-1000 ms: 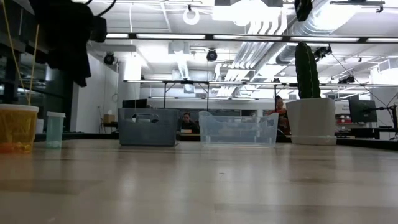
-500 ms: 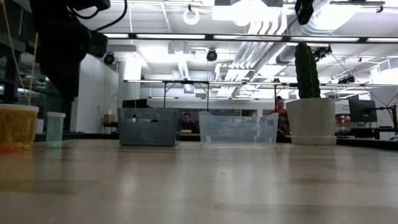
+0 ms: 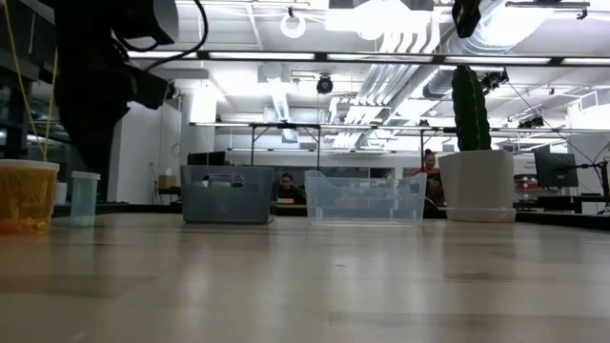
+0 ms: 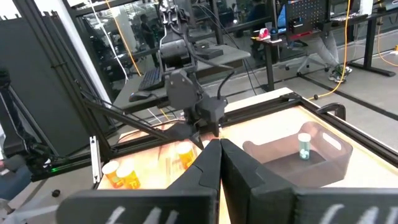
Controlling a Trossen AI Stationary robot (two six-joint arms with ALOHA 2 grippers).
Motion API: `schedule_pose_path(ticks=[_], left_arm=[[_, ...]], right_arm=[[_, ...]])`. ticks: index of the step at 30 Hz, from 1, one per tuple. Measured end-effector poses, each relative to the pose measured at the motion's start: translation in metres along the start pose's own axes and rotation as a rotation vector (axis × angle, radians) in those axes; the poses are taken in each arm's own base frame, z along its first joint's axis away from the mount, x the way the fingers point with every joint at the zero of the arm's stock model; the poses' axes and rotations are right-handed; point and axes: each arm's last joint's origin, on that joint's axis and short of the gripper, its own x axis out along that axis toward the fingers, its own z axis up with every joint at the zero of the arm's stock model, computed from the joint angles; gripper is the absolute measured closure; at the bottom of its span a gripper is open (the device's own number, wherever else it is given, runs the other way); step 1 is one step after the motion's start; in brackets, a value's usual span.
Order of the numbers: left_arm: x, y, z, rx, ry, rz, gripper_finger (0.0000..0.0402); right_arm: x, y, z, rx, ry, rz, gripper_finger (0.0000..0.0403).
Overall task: Pick and place medicine bottles into bin by pill shape (circle, oval)
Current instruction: Put the blue tablet bottle into the black bin
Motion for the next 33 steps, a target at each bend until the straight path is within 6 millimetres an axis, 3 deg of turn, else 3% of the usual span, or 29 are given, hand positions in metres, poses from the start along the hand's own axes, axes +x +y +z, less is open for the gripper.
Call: schedule_pose_path(ticks=[16,33], left_arm=[[0.019,-0.007,0.002,0.081,0.105,0.044,0.0128],[0.018,-0.006,0.001,0.128,0.115,0.043,0.0263]], right_arm=[[0.0,0.0,-0.002,-0.004,0.018,-0.005,0.0402],[0.0,-0.003,-0.004,0.005,0.034,-0.069,0.0402]])
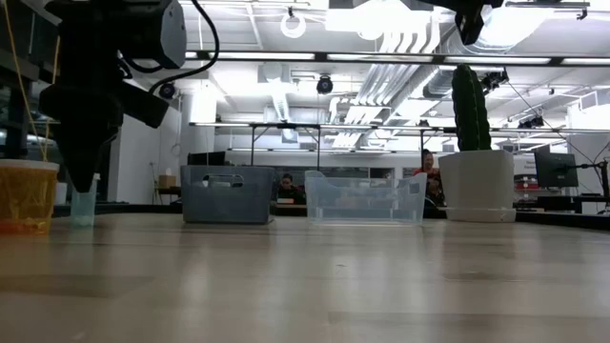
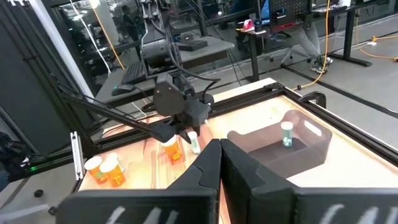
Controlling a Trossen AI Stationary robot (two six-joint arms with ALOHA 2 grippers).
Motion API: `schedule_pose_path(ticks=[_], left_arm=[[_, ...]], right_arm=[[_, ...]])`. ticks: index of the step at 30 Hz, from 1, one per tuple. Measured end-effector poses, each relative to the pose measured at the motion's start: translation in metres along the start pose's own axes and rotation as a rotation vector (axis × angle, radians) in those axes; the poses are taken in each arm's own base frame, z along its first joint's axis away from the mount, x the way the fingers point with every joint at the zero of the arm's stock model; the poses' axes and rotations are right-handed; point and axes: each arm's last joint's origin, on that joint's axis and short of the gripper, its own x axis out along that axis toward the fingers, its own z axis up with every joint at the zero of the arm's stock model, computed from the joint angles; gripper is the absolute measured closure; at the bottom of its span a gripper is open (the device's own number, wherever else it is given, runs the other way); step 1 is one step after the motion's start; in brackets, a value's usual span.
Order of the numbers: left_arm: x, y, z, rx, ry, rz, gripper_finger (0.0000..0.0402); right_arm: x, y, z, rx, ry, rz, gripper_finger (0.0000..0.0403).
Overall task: Pick and place medicine bottles into bin by pill shape (circle, oval)
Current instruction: Put the blue tablet bottle into the black bin
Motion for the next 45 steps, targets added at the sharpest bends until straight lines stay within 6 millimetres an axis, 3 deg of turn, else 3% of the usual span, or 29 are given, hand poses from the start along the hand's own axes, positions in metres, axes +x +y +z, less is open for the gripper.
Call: schedule_pose_path(ticks=[10,16,20,24,28,33,45], left_arm=[[-0.006,0.002,0.0,0.04,-0.012,-0.012,0.0301],[-0.047,0.008,0.005,0.073,-0.141,-0.07,0.0293],[-0.089,0.017,0.011,0.091,-0.397,-0.147,0.0292],[-0.128,0.022,0.013,0.097,-0.77,-0.306,0.0292],[-0.153,0.027,0.013,0.084,-1.09,-0.42,0.0292],[-0.161,0.027,0.014,0.048,-1.318,-0.507,0.0291],[-0.158,0.025,0.015,0.044,-1.338,-0.533,0.0291]], right_arm=[[0.0,0.0,0.0,0.0,0.0,0.001,0.0402],[0.0,0.0,0.0,0.013,0.0,0.001,0.0402],[0.0,0.0,0.0,0.028,0.0,0.002,0.0402],[0.0,0.0,0.0,0.043,0.002,0.01,0.0402],[0.0,0.0,0.0,0.043,0.003,0.013,0.0402],[0.0,0.0,0.0,0.042,0.003,0.013,0.0402],[0.0,0.0,0.0,0.034,0.003,0.013,0.0402]])
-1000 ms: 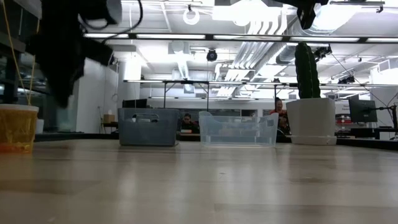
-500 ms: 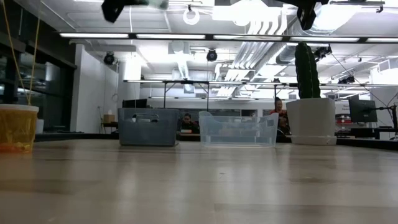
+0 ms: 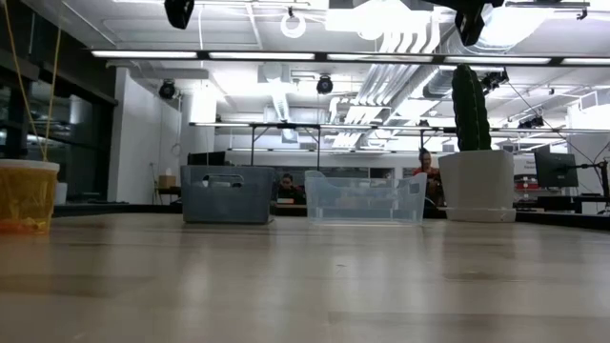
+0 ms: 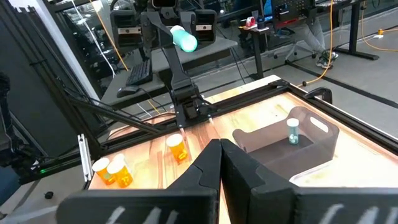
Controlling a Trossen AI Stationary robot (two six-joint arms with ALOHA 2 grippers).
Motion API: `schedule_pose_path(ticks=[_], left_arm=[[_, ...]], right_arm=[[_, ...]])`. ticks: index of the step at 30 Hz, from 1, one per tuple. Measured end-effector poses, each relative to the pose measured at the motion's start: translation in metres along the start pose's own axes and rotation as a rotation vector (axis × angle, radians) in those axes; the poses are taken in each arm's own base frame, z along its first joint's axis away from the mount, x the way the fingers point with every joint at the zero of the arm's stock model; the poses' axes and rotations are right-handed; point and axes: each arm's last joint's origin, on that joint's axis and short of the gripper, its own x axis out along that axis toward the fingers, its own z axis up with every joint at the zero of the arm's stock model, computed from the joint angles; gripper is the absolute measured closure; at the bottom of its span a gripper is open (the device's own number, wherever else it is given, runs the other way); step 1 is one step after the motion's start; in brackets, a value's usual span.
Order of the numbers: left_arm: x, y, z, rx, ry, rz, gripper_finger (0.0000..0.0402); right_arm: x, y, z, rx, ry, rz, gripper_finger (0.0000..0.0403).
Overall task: Pick and place medicine bottles into bin by pill shape (circle, oval)
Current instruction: Put the blue tablet bottle into the black bin
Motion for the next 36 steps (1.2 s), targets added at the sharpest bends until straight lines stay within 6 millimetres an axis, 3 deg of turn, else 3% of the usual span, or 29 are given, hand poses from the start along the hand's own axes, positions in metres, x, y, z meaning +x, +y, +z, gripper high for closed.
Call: schedule_pose_path(ticks=[5,9,14,17,20,25,30,36], left_arm=[[0.003,0.001,0.0,0.01,0.007,0.037,0.0291],[0.014,0.012,0.013,0.054,0.088,0.155,0.0291],[0.038,0.039,0.033,0.13,0.346,0.339,0.0291],[0.056,0.061,0.034,0.167,0.567,0.424,0.0291],[0.073,0.084,0.023,0.183,0.782,0.475,0.0291],[0.103,0.117,-0.014,0.143,1.069,0.459,0.0291],[0.128,0.138,-0.047,0.11,1.2,0.424,0.0291],[0.145,0.15,-0.072,0.099,1.266,0.43,0.0291]], right_arm=[[0.0,0.0,0.0,0.0,0.0,0.0,0.0402],[0.0,0.0,0.0,-0.001,0.001,0.0,0.0402],[0.0,0.0,0.0,0.0,0.001,0.0,0.0402],[0.0,0.0,0.0,0.006,0.002,-0.001,0.0402],[0.0,0.0,-0.001,0.005,0.009,-0.003,0.0402],[0.0,-0.001,-0.003,-0.001,0.027,-0.009,0.0402],[0.0,-0.001,-0.004,-0.005,0.042,-0.013,0.0402],[0.0,-0.001,-0.004,-0.005,0.042,-0.013,0.0402]])
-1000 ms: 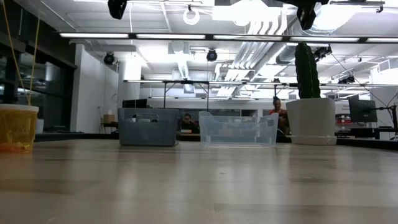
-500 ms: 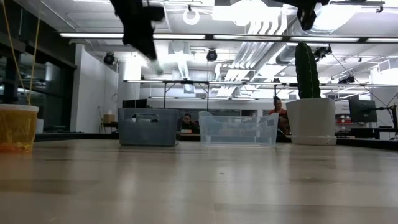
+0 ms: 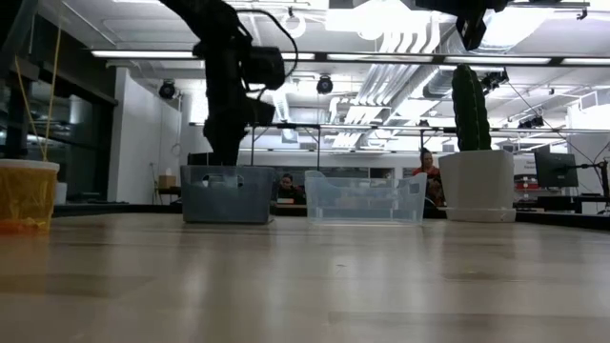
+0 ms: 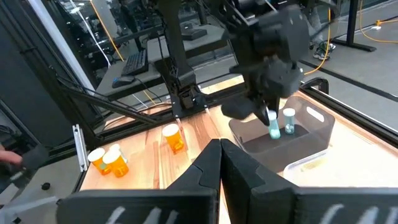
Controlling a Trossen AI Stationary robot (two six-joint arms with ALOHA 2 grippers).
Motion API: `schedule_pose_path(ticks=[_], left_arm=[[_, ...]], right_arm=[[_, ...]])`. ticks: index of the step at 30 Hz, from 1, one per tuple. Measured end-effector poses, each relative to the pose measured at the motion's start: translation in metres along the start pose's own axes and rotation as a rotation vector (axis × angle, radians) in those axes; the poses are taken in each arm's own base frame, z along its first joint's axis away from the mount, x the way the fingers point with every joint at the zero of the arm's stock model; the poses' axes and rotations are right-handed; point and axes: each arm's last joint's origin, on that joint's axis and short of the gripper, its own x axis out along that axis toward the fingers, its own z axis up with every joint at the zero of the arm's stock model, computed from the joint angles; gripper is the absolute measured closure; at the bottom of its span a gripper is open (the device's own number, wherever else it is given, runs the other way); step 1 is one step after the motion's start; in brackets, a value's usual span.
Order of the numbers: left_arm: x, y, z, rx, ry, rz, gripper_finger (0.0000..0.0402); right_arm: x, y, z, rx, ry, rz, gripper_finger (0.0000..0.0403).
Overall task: Pick and place medicine bottles into bin by pill shape (circle, oval)
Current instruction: Put the blue tablet bottle into the black bin
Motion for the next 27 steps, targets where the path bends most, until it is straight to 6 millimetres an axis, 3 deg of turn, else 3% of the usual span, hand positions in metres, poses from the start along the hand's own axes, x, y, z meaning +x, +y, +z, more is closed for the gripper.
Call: schedule_pose_path(ticks=[12,27], left_arm=[[0.026,-0.001,0.003,0.035,0.086,0.014,0.0291],[0.027,-0.001,0.003,0.058,0.088,0.023,0.029]], right_arm=[[0.0,0.0,0.0,0.017,0.0,0.0,0.0402],[0.0,0.0,-0.001,0.025,0.006,-0.002,0.0402]])
